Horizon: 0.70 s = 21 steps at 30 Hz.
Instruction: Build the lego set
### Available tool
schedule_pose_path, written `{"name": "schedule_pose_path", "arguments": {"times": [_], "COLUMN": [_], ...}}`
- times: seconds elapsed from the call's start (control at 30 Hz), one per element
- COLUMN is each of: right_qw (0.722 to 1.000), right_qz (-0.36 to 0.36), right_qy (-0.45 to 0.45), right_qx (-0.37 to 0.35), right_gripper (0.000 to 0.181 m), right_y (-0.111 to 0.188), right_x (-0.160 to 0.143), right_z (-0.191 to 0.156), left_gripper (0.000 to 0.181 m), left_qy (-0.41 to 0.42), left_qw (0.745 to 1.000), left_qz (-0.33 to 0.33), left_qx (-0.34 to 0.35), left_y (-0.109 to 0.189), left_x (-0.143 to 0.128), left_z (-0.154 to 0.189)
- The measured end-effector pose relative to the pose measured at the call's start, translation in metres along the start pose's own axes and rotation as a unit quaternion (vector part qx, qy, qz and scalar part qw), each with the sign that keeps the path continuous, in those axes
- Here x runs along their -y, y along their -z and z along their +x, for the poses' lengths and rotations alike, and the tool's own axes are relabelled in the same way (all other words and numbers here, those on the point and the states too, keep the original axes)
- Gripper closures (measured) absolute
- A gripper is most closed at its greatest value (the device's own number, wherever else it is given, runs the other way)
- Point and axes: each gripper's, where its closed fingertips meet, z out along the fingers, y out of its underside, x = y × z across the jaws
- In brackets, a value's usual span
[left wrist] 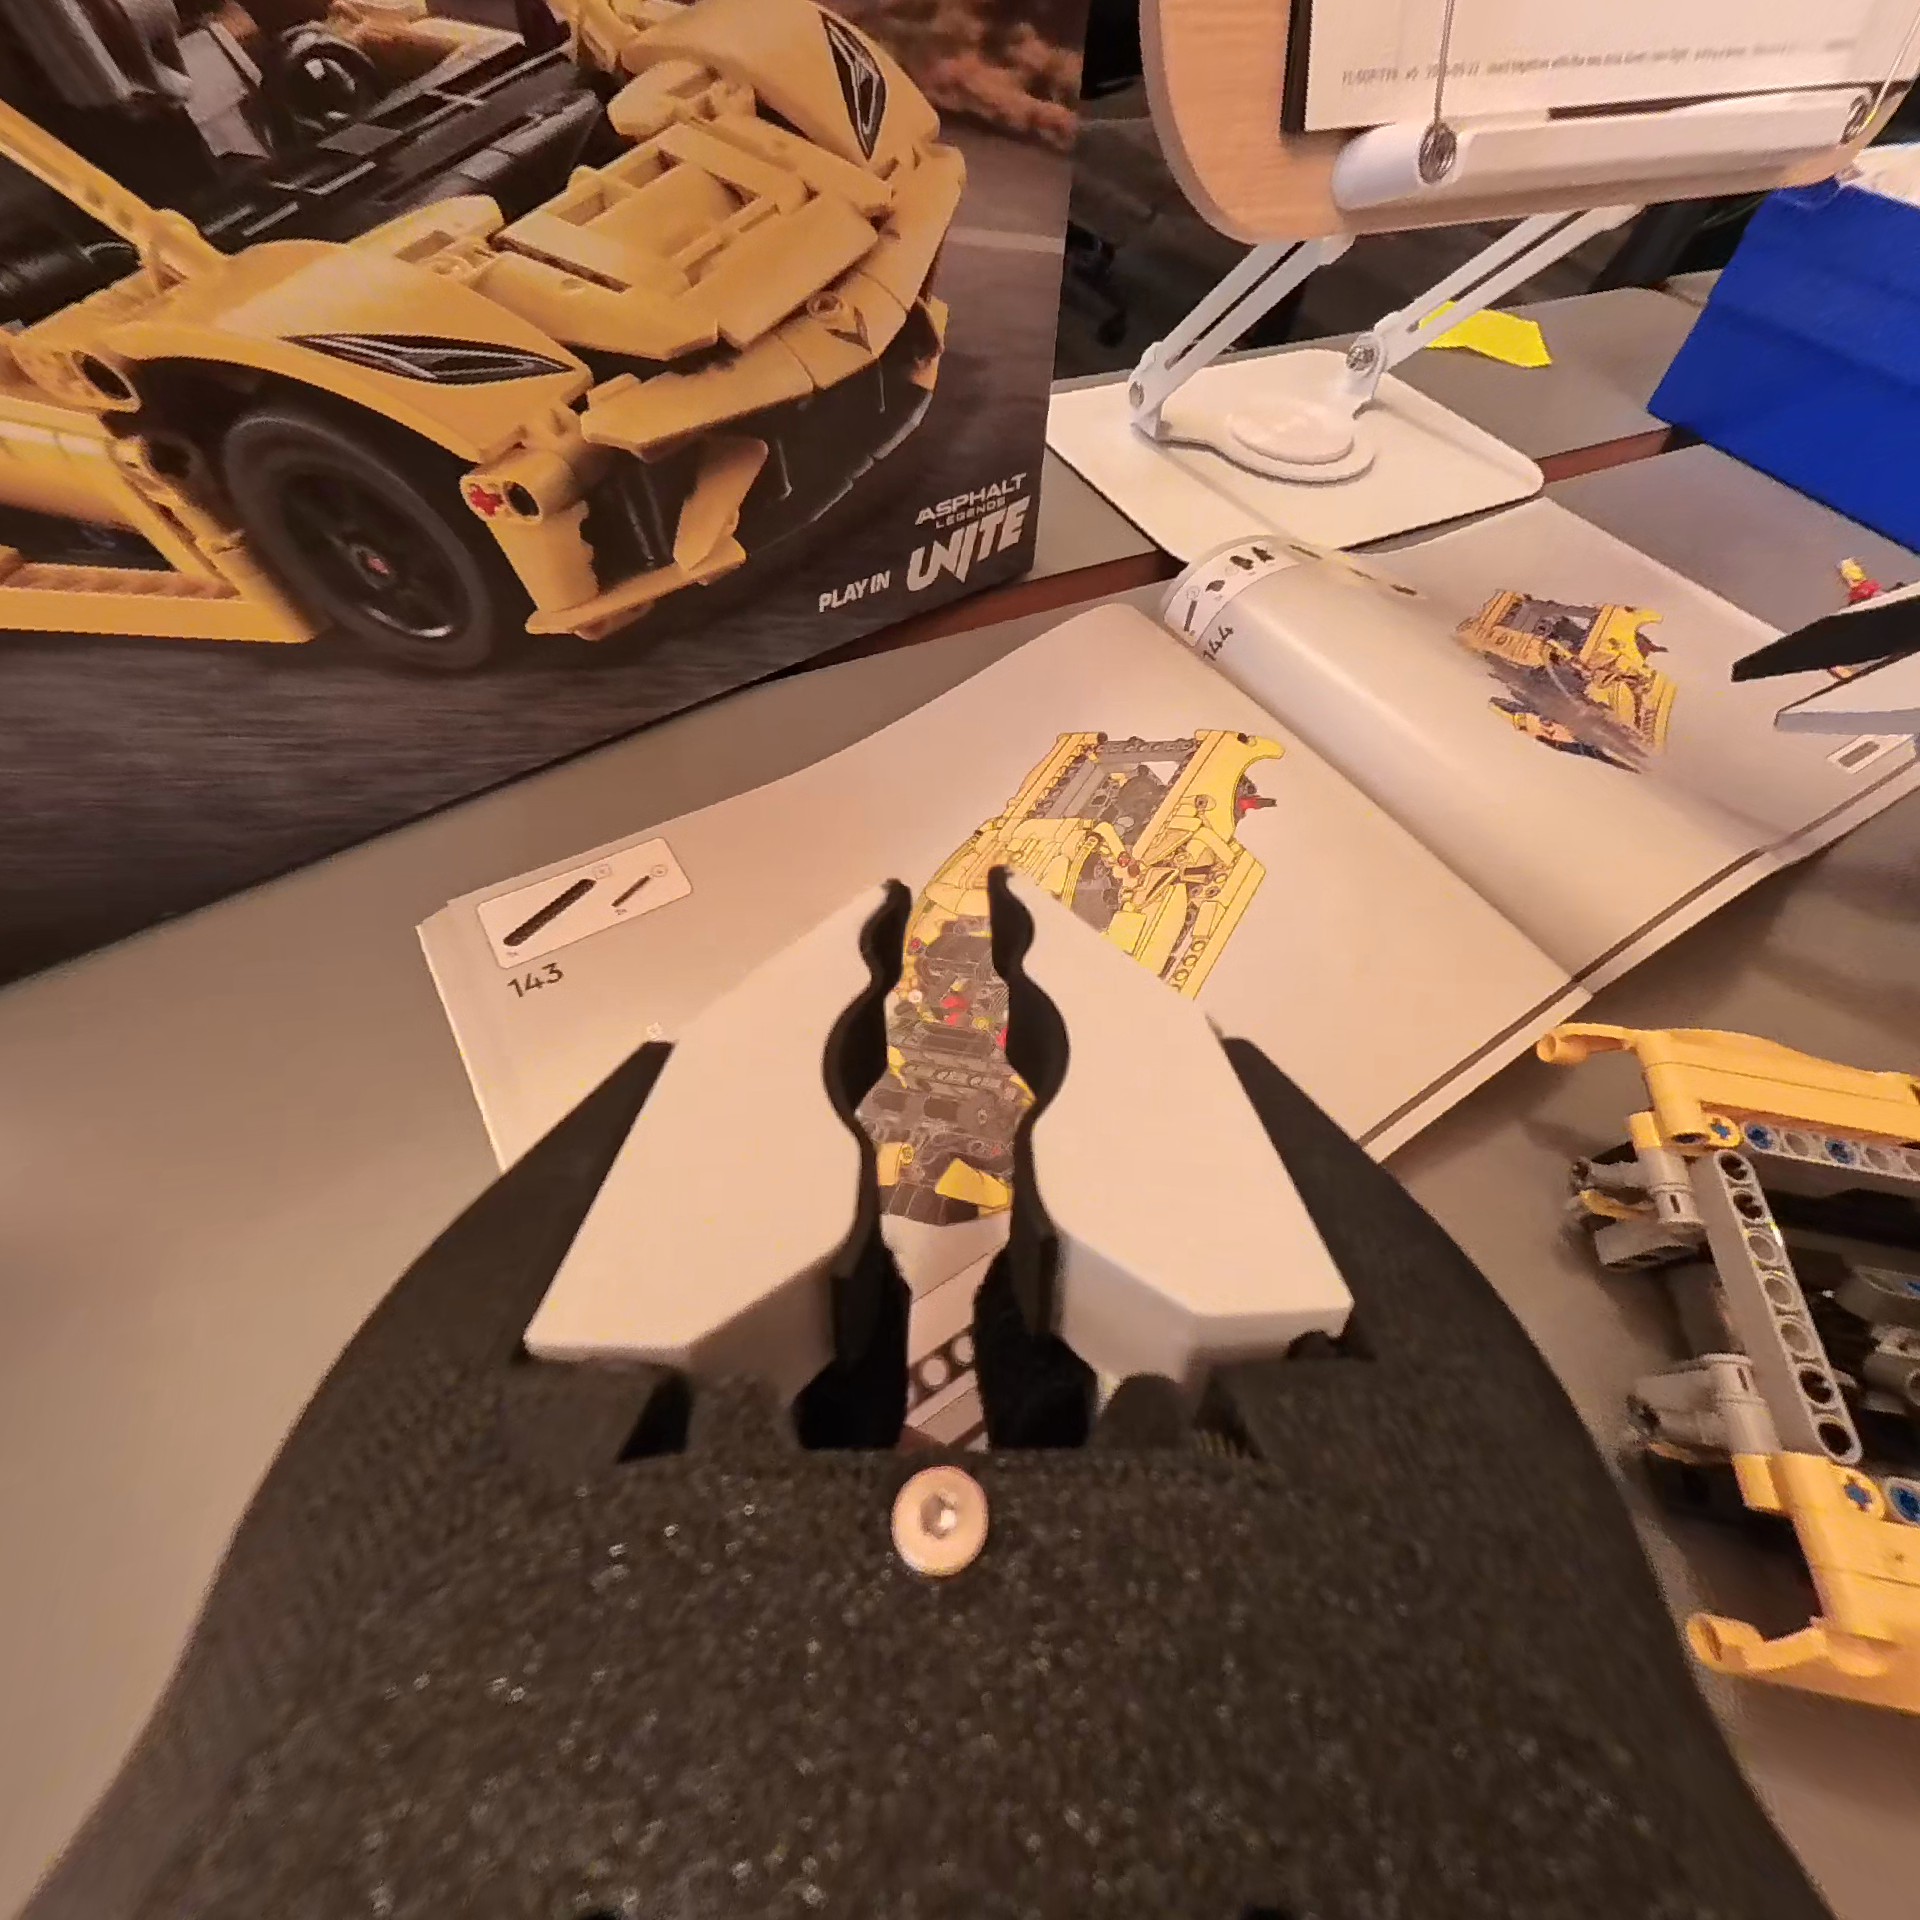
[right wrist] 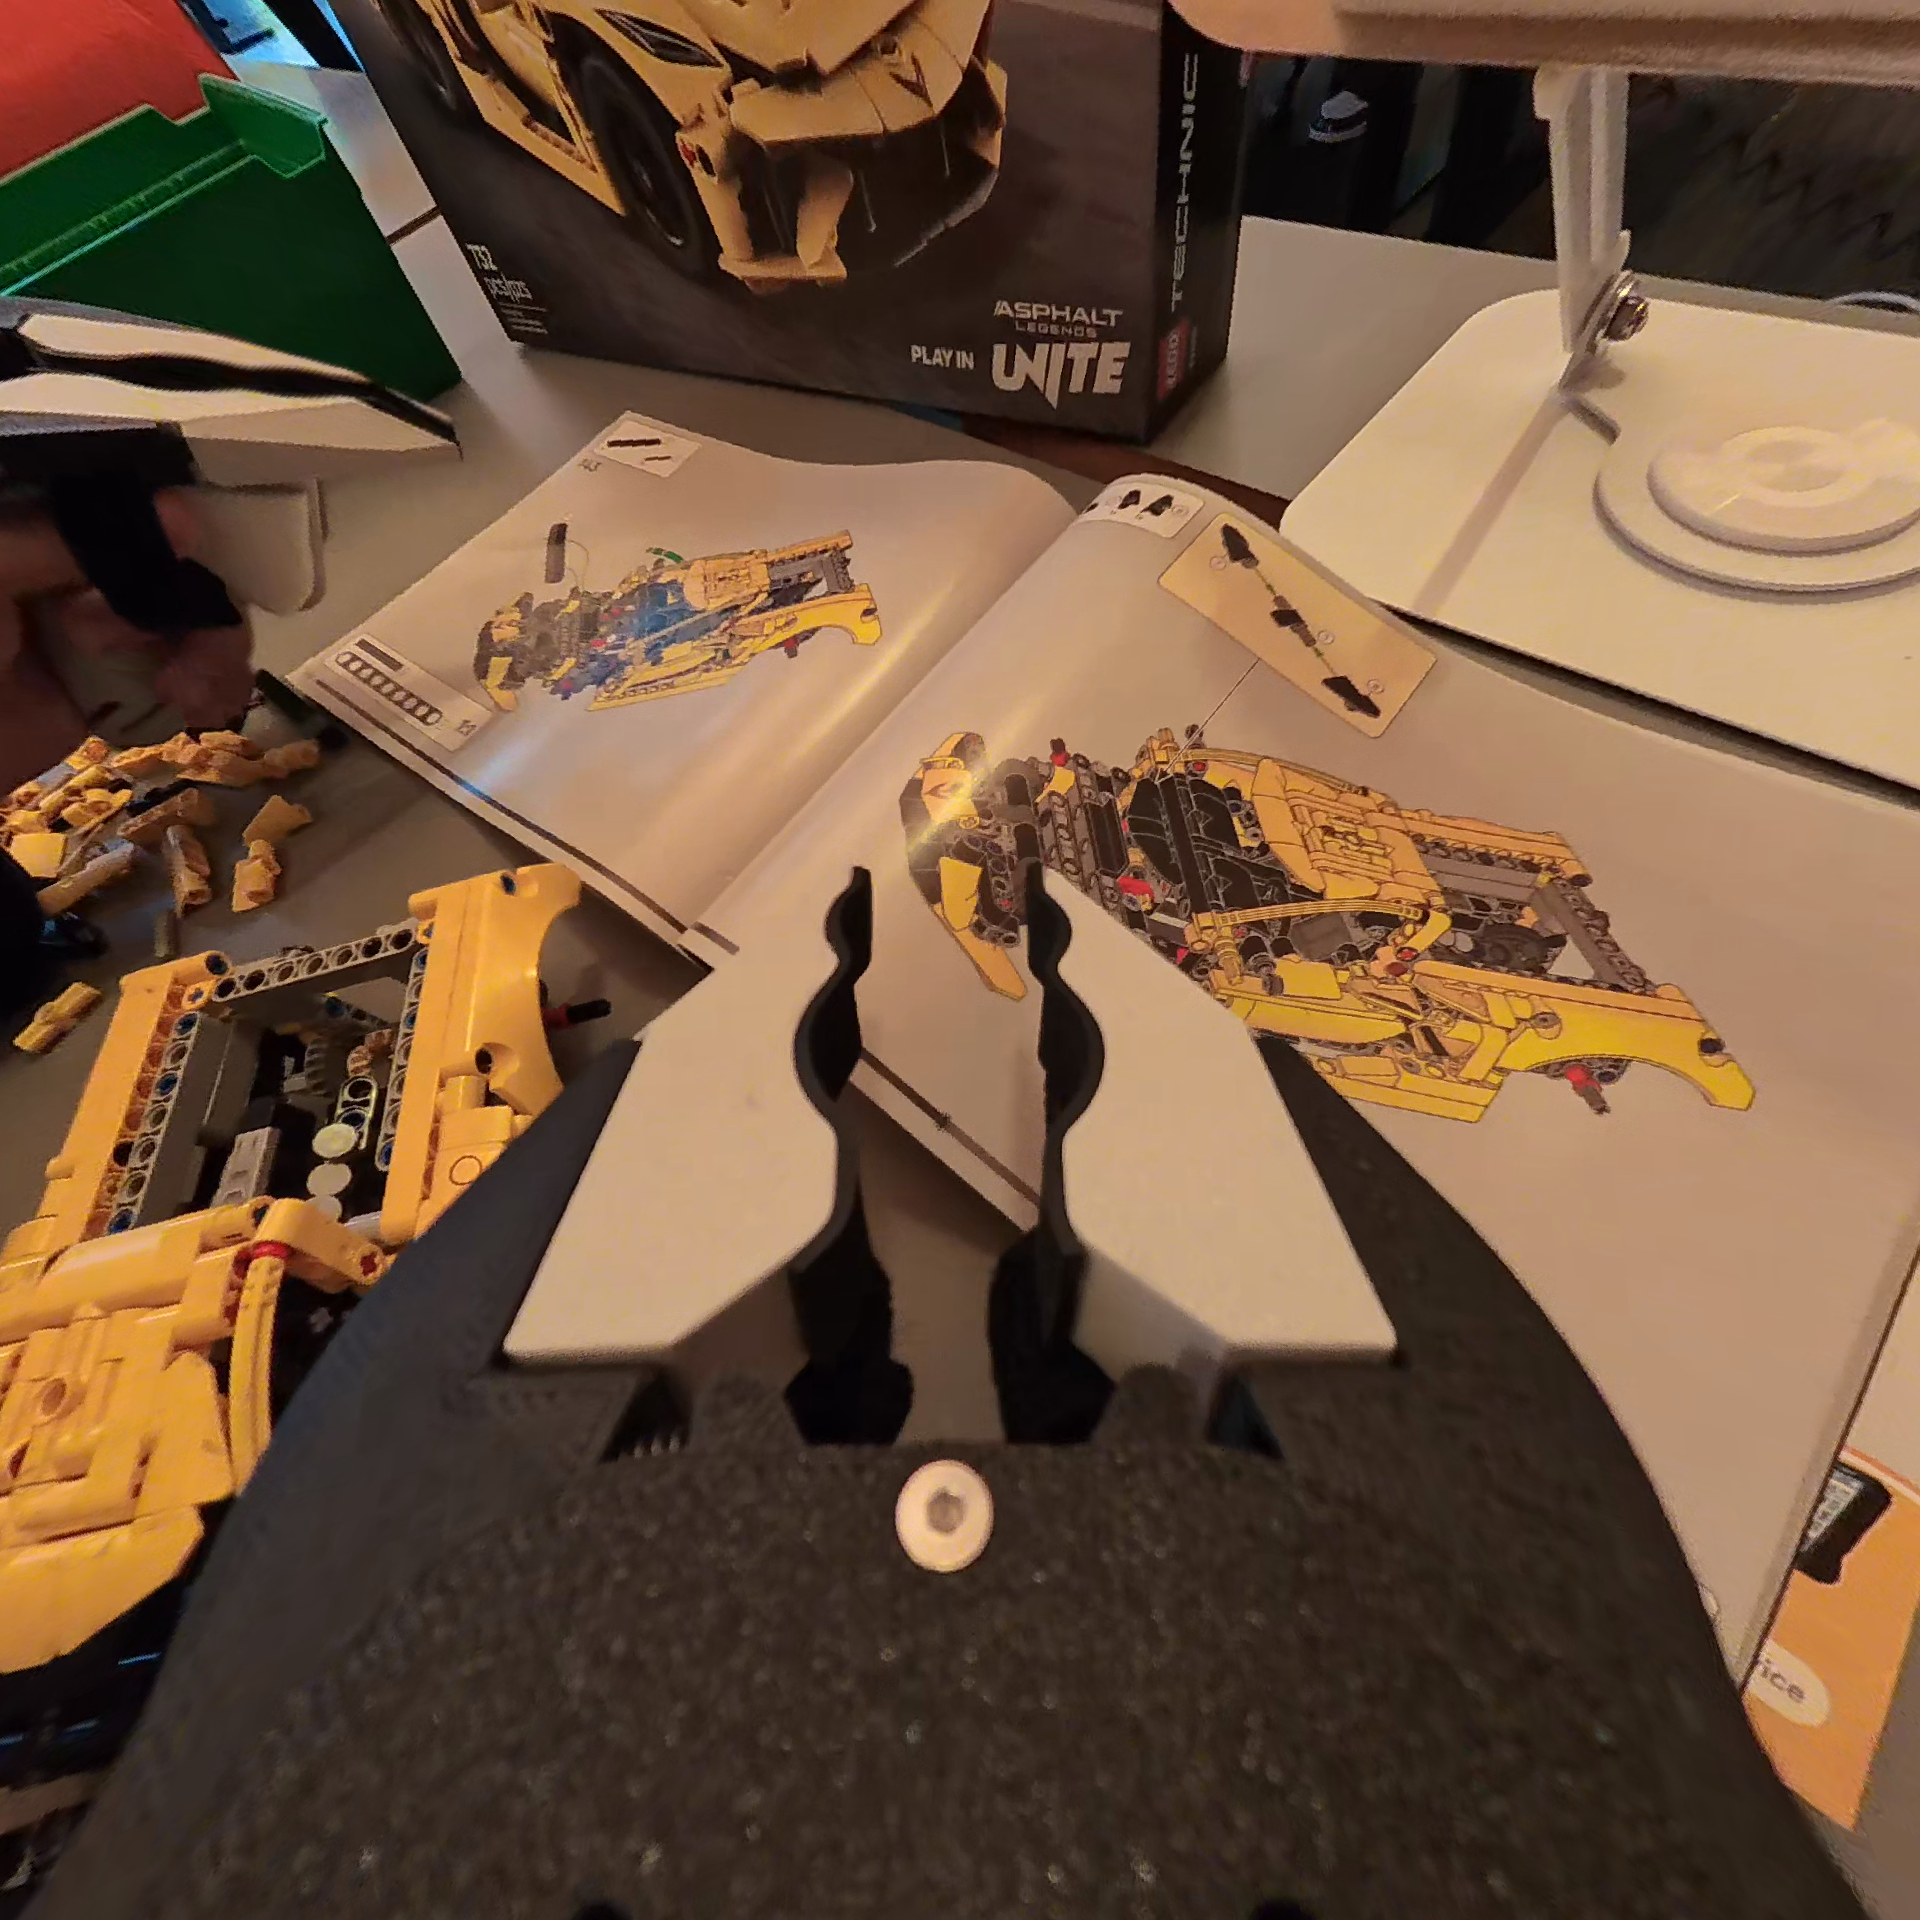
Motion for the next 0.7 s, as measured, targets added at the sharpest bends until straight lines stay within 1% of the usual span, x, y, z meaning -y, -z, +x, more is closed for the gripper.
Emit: {"name": "schedule_pose_path", "arguments": {"times": [0.13,0.27,0.43,0.7], "right_qw": [1.000,1.000,1.000,1.000], "right_qz": [0.001,-0.007,-0.009,-0.015], "right_qy": [-0.001,0.002,0.003,-0.001], "right_qx": [-0.001,0.003,0.005,0.009], "right_gripper": [0.153,0.153,0.153,0.154], "right_y": [0.000,-0.003,-0.003,-0.005], "right_x": [-0.001,-0.004,-0.005,-0.009], "right_z": [0.001,0.000,-0.001,-0.001], "left_gripper": [0.166,0.165,0.165,0.165], "left_qy": [0.007,0.014,0.020,0.007], "left_qw": [1.000,0.999,0.999,0.998], "left_qz": [-0.012,-0.029,-0.029,-0.035], "left_qx": [0.002,0.027,0.035,0.042], "left_y": [-0.002,-0.002,-0.001,0.000], "left_x": [-0.003,-0.010,-0.010,-0.012], "left_z": [0.001,-0.010,-0.017,-0.017]}}
